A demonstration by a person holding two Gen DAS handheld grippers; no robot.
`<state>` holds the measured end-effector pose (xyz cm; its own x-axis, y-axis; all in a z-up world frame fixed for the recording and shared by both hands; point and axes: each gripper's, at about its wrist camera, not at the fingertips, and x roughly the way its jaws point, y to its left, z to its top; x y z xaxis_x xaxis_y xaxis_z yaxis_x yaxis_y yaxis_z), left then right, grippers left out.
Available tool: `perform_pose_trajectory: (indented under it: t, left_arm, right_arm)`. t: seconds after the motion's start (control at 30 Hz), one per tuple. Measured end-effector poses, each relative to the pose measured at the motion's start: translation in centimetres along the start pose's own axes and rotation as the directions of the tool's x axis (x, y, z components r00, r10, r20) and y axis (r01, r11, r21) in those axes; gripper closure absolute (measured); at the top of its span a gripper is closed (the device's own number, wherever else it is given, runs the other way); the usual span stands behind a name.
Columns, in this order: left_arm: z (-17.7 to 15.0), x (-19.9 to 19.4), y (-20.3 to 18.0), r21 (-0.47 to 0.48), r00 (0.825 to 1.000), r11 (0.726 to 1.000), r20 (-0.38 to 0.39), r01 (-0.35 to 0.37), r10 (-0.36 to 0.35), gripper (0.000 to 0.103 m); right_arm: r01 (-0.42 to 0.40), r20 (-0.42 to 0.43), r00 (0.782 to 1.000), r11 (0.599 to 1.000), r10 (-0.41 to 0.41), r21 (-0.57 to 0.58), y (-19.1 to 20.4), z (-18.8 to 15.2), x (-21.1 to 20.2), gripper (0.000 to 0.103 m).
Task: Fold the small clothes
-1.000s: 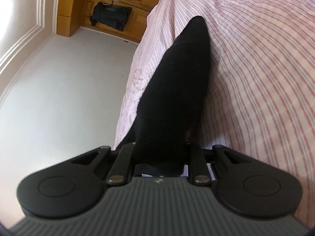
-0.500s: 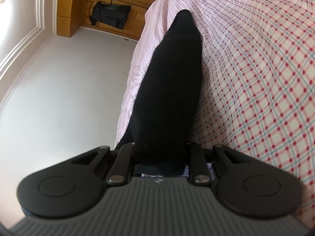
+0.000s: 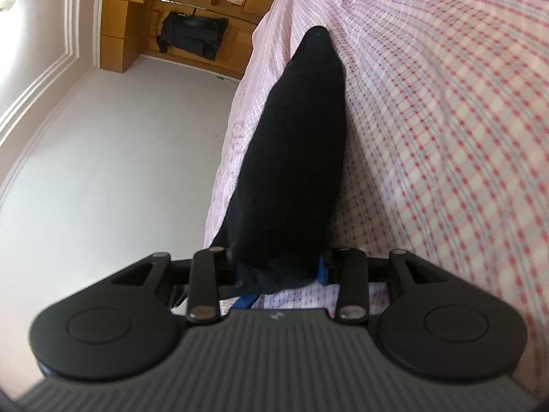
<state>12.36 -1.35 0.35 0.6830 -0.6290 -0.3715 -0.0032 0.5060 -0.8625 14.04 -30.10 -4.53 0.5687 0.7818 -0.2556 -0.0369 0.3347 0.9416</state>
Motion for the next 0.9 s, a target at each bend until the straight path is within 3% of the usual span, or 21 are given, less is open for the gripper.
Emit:
perform_pose_trajectory:
  t: [0.17,0.3,0.4,0.47,0.57,0.6,0.67,0.73,0.83,0.9]
  left_arm:
    - [-1.7,-2.1,-1.6,0.072,0.999,0.997,0.034,-0.040,0.037,0.008]
    - [-2.9,-3.9,-3.7,0.182,0.991,0.977,0.098,-0.109,0.093,0.003]
    - [-3.6,-5.1,-6.1,0.326,0.971,0.925,0.194,-0.196,0.137,0.000]
    - [-4.1,-5.7,-7.9,0.434,0.947,0.858,0.274,-0.276,0.166,0.000]
    - [-4.9,-5.5,-10.5,0.593,0.912,0.708,0.361,-0.385,0.194,0.000]
    - [-5.3,-5.4,-11.3,0.637,0.901,0.651,0.390,-0.413,0.190,0.000]
    - [-5.7,-5.5,-12.4,0.671,0.880,0.590,0.447,-0.449,0.161,0.000]
    - [-5.7,-5.6,-13.2,0.687,0.875,0.578,0.473,-0.441,0.106,0.000]
    - [-5.5,-5.8,-13.6,0.680,0.860,0.593,0.509,-0.432,0.042,0.000]
    - [-5.2,-5.6,-13.4,0.682,0.865,0.604,0.500,-0.413,0.027,0.000]
  right_arm:
    - [0.038,0.042,0.998,0.999,-0.036,-0.035,0.1,-1.3,-2.4,0.064]
    - [0.135,0.077,0.989,0.976,-0.123,-0.171,1.8,-2.5,-4.1,0.060]
    - [0.203,0.156,0.974,0.934,-0.162,-0.294,3.4,-3.3,-5.3,0.048]
    - [0.230,0.222,0.963,0.896,-0.154,-0.379,4.6,-3.6,-5.8,0.047]
    - [0.280,0.340,0.934,0.825,-0.114,-0.492,6.3,-4.0,-6.3,0.045]
    - [0.303,0.386,0.918,0.793,-0.093,-0.529,6.9,-4.3,-6.5,0.038]
    - [0.345,0.455,0.889,0.723,-0.047,-0.599,7.9,-4.8,-6.5,0.019]
    - [0.383,0.485,0.874,0.630,-0.011,-0.675,9.2,-5.1,-6.2,0.014]
    - [0.411,0.502,0.863,0.513,0.047,-0.754,10.5,-5.0,-5.6,0.014]
    - [0.431,0.526,0.844,0.454,0.100,-0.779,10.3,-5.2,-5.2,0.012]
